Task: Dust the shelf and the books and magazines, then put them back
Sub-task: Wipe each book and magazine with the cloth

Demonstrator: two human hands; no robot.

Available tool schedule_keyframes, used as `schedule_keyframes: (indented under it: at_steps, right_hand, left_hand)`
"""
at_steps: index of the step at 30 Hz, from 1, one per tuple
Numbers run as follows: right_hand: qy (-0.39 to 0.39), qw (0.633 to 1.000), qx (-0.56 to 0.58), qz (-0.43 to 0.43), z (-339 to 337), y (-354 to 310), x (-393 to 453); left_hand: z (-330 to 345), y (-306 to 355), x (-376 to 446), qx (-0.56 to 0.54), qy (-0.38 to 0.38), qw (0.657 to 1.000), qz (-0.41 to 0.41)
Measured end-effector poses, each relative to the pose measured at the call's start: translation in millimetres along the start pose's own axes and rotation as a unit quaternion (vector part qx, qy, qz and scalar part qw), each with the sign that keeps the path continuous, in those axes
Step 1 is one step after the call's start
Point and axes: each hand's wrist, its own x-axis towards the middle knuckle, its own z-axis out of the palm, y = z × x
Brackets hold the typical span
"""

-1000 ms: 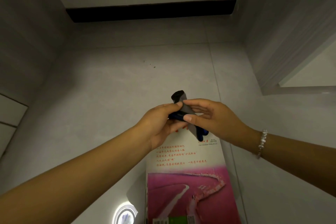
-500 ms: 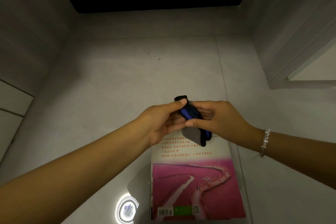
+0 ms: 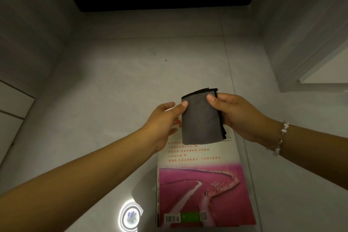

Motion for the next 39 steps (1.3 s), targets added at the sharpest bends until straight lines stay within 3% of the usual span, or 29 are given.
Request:
schedule_keyframes:
  at_steps: [4,8,12,17,20,26,31,35,39]
  right_hand:
    - [0.042,0.998,0.019,0.037,0.4,2.3,3.8]
    - [0.103,0.985,-0.136,0.020,4.0,9.5,5.6]
    - [0.143,0.967,-0.210,-0.009,11.3,12.9,5.1]
    - [0.185,0.951,-0.245,-0.033,15.2,19.1,5.1]
    - [0.178,0.959,-0.220,-0.021,12.4,18.6,6.2]
    - [0.083,0.993,-0.060,0.053,14.9,21.7,3.9]
    - [0.063,0.997,-0.014,0.044,13.9,27.8,4.4]
    - [0.051,0.997,-0.025,0.053,5.7,26.8,6.9]
    - [0.123,0.979,-0.160,0.015,-9.3,16.2,9.3]
  left_hand:
    - [-0.1,-1.5,3.9,-0.051,-0.017,0.999,0.000]
    - [2.8,-3.6,5.3,-0.091,-0.020,0.996,0.003]
    - [6.7,-2.7,3.5,-0.140,-0.067,0.987,-0.030]
    - [4.3,-6.0,5.9,-0.143,-0.011,0.990,0.003]
    - [3.0,-9.4,6.5,-0.131,0.009,0.991,0.017]
    - [3.5,-11.6,7.8,-0.161,-0.057,0.985,0.007]
    - [-2.1,-21.3,10.8,-0.138,-0.016,0.990,0.007]
    - [-7.8,-25.6,10.4,-0.061,-0.014,0.998,0.013]
    - [-17.0,-30.7,12.7,0.009,0.033,0.999,0.020]
